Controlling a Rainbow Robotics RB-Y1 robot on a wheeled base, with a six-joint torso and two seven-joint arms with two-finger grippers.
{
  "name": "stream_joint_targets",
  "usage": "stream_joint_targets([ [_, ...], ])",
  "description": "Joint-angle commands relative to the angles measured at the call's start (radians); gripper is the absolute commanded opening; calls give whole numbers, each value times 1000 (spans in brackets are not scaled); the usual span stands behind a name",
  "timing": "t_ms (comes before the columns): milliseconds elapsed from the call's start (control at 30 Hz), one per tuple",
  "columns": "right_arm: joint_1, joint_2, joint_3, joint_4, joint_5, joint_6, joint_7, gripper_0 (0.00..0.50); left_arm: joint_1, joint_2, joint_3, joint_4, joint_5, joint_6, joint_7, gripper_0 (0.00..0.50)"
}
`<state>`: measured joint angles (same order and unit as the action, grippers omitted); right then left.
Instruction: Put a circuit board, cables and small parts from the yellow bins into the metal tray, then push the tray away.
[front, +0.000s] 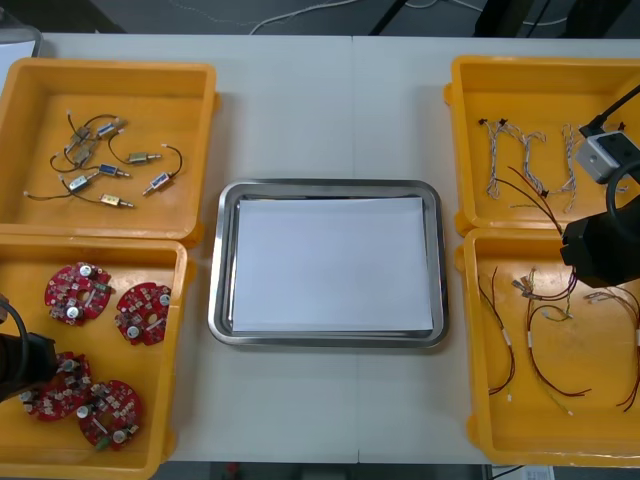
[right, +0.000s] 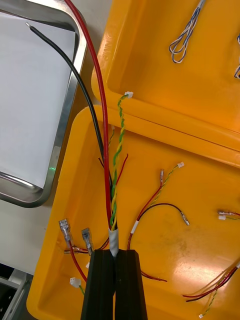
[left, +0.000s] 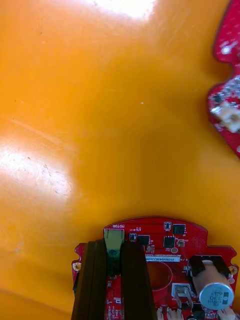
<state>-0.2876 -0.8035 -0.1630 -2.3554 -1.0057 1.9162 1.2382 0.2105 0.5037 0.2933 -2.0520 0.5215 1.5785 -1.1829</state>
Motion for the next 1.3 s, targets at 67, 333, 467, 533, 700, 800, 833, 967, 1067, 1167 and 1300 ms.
stream_joint_targets([
  [67, -24, 9, 10, -27, 7, 4, -13, 0, -54, 42, 35, -82, 28, 69, 2, 0],
  [333, -24, 9, 10, -27, 7, 4, -13, 0, -92, 110, 40, -146, 61, 114, -3, 0],
  [467, -24, 9, 10, -27, 7, 4, -13, 0, -143, 121, 43, -206, 74, 204, -4, 0],
  [533, -24, 9, 10, -27, 7, 4, -13, 0, -168, 124, 43, -234, 78, 244, -3, 0],
  [700, -24, 9, 10, -27, 7, 4, -13, 0, -230, 137, 43, -286, 160, 316, 3, 0],
  [800, -24, 9, 10, -27, 7, 4, -13, 0, -281, 147, 41, -295, 216, 341, 9, 0],
  [833, -24, 9, 10, -27, 7, 4, -13, 0, -295, 148, 41, -295, 227, 341, 12, 0],
  [967, -24, 9, 10, -27, 7, 4, -13, 0, -382, 153, 27, -297, 287, 341, 26, 0],
  [1067, -24, 9, 10, -27, 7, 4, -13, 0, -431, 153, -16, -304, 288, 341, 71, 0],
  [1167, -24, 9, 10, -27, 7, 4, -13, 0, -477, 157, -82, -306, 281, 341, 132, 0],
  [1300, -24, 9, 10, -27, 7, 4, -13, 0, -545, 176, -180, -306, 273, 341, 236, 0],
])
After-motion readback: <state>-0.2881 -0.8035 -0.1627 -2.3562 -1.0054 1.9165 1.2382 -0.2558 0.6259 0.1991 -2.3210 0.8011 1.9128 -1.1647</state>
